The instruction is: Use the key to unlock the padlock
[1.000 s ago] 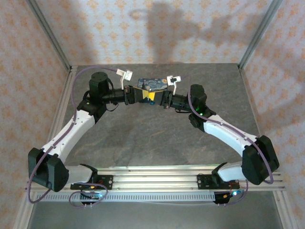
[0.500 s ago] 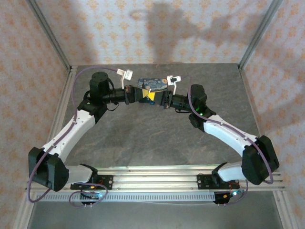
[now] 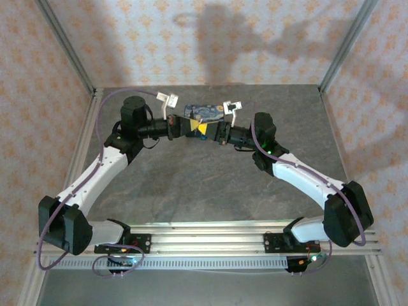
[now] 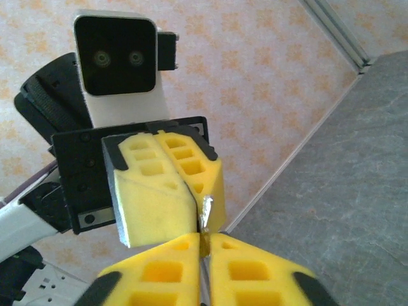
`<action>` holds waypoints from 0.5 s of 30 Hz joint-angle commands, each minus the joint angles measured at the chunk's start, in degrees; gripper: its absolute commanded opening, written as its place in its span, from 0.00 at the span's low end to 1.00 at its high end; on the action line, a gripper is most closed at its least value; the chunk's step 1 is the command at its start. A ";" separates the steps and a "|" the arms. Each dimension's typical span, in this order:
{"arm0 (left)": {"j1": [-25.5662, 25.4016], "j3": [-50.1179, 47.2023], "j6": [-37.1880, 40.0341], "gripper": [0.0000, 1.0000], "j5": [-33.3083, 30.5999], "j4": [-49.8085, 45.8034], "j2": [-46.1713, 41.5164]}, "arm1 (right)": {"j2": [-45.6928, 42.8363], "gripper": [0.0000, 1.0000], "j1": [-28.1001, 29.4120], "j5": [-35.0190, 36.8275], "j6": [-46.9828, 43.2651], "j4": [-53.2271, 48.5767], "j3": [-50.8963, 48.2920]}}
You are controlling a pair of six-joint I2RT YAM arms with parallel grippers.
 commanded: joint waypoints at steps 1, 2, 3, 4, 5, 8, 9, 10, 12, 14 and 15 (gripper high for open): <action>-1.15 -0.37 2.96 0.00 -1.58 -1.33 -0.97 | -2.61 0.29 0.27 3.99 -3.71 -5.66 2.14; -1.20 -0.98 2.88 0.00 -2.23 -0.75 -1.14 | -3.14 0.33 0.27 4.77 -4.33 -6.94 2.21; -1.16 -1.70 2.33 0.00 -2.99 0.29 -1.39 | -3.53 0.37 0.27 5.30 -4.91 -8.02 2.35; -1.16 -2.42 2.01 0.00 -3.86 0.95 -1.70 | -3.81 0.40 0.27 5.67 -5.51 -8.93 2.55; -1.15 -3.07 1.85 0.00 -4.76 1.52 -2.06 | -4.12 0.42 0.27 5.95 -5.98 -10.08 2.74; -1.00 -3.85 2.51 0.00 -6.46 1.48 -2.91 | -5.09 0.45 0.19 6.80 -7.46 -12.96 3.31; -0.90 -3.68 3.13 0.00 -6.27 0.76 -2.93 | -5.69 0.45 0.11 7.17 -8.23 -14.61 3.66; -0.81 -3.20 3.96 0.00 -5.63 -0.35 -2.76 | -6.24 0.45 0.03 7.40 -8.93 -16.00 4.04; -0.63 -1.78 6.31 0.00 -3.35 -3.32 -1.92 | -7.15 0.44 -0.21 6.67 -9.80 -18.46 5.06; -0.54 -0.92 7.86 0.00 -0.79 -4.45 -1.36 | -7.11 0.44 -0.43 4.86 -10.13 -20.71 6.80; -0.54 -0.45 8.64 0.00 0.33 -4.99 -1.25 | -6.89 0.45 -0.43 3.97 -10.32 -22.20 7.85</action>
